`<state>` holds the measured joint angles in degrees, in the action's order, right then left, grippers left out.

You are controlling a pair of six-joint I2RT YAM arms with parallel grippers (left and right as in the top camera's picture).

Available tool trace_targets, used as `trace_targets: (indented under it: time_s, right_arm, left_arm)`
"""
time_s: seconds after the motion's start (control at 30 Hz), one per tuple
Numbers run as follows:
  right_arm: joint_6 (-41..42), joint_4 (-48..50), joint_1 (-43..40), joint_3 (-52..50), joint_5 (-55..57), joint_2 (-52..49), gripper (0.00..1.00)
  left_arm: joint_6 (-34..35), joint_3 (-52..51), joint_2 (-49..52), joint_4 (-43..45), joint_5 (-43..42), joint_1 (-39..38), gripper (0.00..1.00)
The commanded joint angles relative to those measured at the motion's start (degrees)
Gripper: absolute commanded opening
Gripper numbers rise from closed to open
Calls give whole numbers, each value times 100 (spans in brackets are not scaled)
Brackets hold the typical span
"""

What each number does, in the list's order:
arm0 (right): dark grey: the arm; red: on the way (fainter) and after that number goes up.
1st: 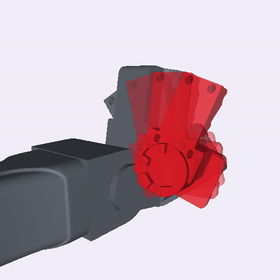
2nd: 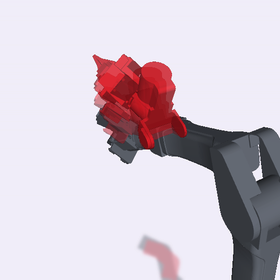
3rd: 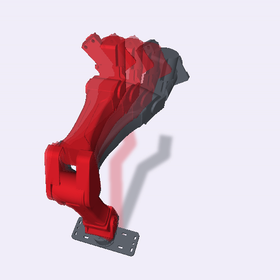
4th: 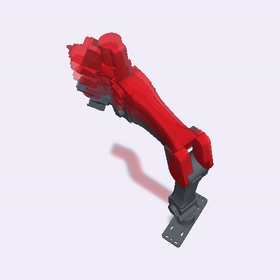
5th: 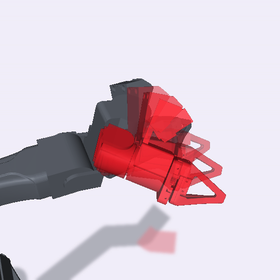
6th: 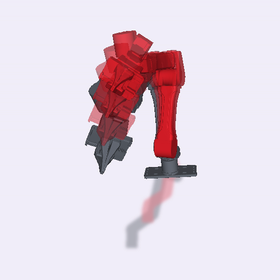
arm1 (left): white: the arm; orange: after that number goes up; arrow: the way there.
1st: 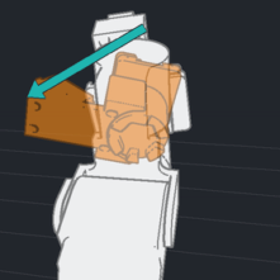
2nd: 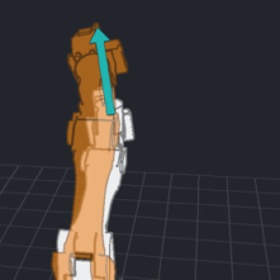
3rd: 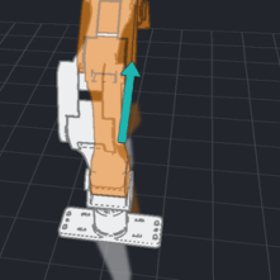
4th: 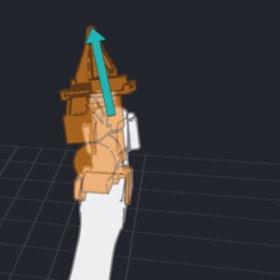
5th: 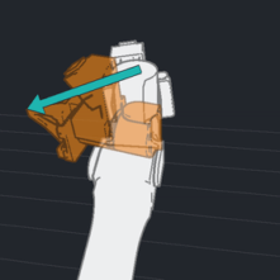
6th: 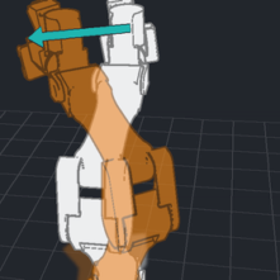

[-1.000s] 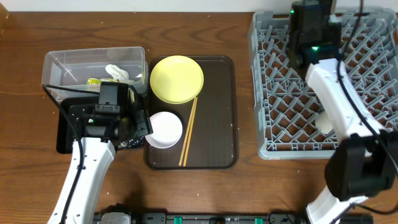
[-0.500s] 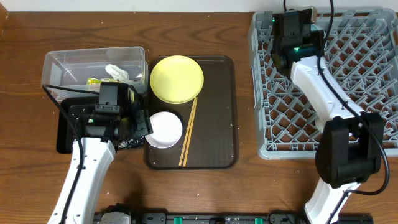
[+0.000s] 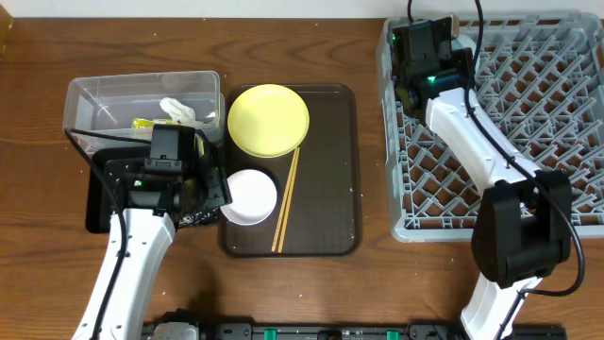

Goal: Sort waste into correct bins and load items into the dishwasher rack

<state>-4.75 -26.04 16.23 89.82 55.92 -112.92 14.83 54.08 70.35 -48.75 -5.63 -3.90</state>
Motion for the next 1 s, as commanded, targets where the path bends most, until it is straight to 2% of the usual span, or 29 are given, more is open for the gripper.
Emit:
trace_targets:
  time_s: [0.0,0.3,0.97]
  right_arm:
    - [107,-24,103,0,83,-39,1]
    - [-175,337,111,0,452,-52,1]
    - [-175,446,293,0,713,-68,1]
  left_arm:
    - [26,35,7,-33,9,13,69]
    - [26,35,7,-31,11,13,69]
    - [26,35,7,-35,11,13,69]
